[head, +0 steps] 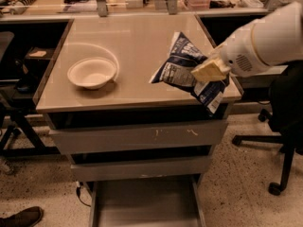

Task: Pick blue chip bag from bottom drawer and place on counter

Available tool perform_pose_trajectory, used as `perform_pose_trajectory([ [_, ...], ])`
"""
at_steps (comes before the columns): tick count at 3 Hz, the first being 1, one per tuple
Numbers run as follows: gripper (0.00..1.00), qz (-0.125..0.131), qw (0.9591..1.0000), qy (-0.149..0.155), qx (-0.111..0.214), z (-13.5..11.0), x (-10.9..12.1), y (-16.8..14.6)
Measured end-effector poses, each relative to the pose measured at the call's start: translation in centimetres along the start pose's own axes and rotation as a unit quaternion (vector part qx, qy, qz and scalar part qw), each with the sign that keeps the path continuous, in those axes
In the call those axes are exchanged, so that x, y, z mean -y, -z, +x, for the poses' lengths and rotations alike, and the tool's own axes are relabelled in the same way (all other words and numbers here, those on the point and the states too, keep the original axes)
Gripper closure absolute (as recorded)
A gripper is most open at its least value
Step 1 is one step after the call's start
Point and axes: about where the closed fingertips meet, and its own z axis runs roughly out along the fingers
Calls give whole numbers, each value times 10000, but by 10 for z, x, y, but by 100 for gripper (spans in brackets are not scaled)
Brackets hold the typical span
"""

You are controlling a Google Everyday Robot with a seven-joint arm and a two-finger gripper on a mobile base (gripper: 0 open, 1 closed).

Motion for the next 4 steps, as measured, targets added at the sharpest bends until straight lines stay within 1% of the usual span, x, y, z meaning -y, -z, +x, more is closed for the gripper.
perform_pose_trajectory([
  [1,100,-226,9995,85,-212,-7,9,-26],
  [2,100,-399,9980,180,-446,-11,15,-48],
  [4,100,-541,9953,366,-713,-28,35,-79],
])
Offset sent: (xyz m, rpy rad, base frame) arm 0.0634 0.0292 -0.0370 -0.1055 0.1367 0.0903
